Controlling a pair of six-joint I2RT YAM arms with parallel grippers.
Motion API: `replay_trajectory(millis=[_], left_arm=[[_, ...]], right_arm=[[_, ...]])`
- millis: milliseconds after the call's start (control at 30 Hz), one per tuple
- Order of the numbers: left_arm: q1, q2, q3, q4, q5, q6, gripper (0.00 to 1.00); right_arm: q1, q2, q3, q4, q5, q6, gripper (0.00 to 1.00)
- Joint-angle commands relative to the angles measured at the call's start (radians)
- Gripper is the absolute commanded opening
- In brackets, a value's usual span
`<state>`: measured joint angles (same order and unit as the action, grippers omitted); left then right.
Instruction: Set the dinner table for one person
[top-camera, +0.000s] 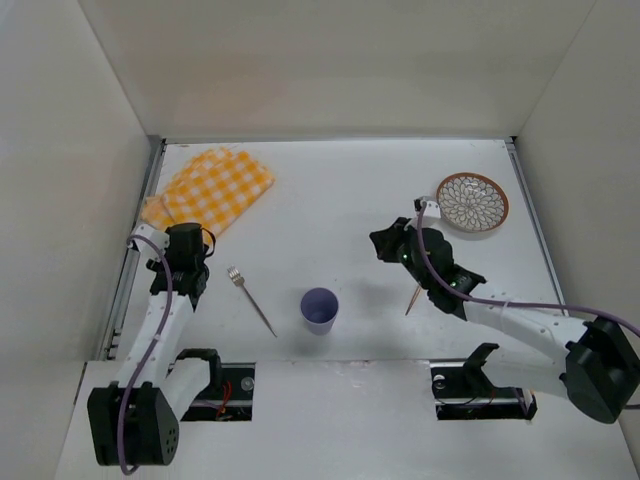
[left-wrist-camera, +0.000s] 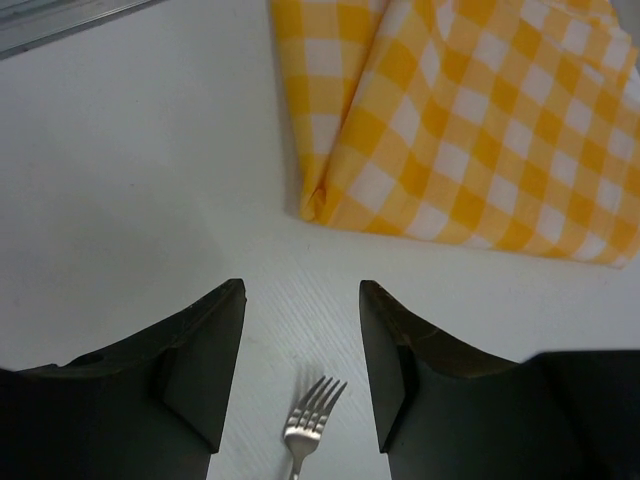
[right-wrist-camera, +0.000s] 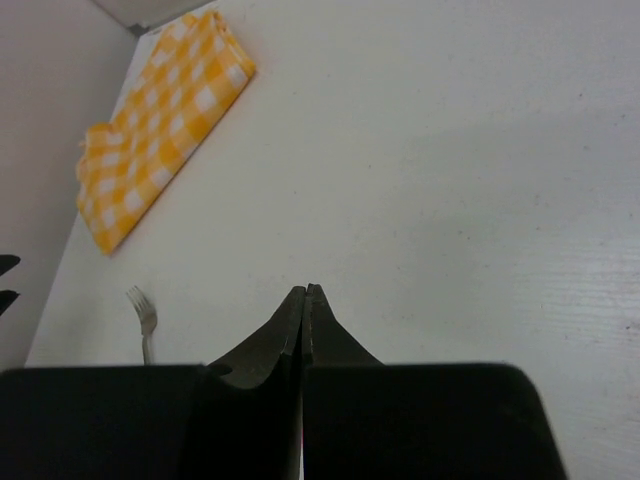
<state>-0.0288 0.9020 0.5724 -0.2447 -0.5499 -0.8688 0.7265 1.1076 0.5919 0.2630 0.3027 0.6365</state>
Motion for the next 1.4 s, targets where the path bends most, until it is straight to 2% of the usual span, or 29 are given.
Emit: replay_trajectory(millis=[0,67,233,433,567,733,833,933,1100,1367], left_arm=[[0.042,0.096,0.041,0.120,-0.001,-0.019,0.47],[0.080,0.164,0.050,0.146,0.002,-0.035,0.49],[0.118,0.314,0.075,0.267,0.073,-0.068,0.50],[0.138,0.527,0.165,0.393,0.174,-0.032,0.49],[0.157,0.652,0.231,0.380,0.205,-0.022,0.43],[0.142,0.761,0.268,0.395,0.267,-0.018,0.25],[0.079,0.825,0.305,0.421,0.309,-0.016,0.13],[-0.031,0.894,0.360,0.444,0.346,-0.009,0.08],[-0.222,0.963,0.428,0.456,0.378,-0.007,0.06],[-0.447,0.930,0.411,0.505,0.363,-0.029,0.06]], right_arm=[[-0.019,0.029,0.009,0.053,-0.088,0.038,0.00],[-0.019,0.031,0.008,0.064,-0.100,0.040,0.00],[-0.026,0.052,-0.004,0.104,-0.115,0.031,0.18],[-0.022,0.063,-0.006,0.131,-0.169,0.028,0.21],[-0.026,0.058,-0.014,0.143,-0.180,0.028,0.22],[-0.031,0.055,-0.023,0.154,-0.171,0.022,0.23],[-0.040,0.064,-0.023,0.157,-0.177,0.025,0.22],[-0.042,0.067,-0.024,0.159,-0.171,0.026,0.22],[-0.069,0.040,-0.043,0.160,-0.168,0.034,0.23],[-0.123,0.023,-0.070,0.174,-0.163,0.051,0.22]])
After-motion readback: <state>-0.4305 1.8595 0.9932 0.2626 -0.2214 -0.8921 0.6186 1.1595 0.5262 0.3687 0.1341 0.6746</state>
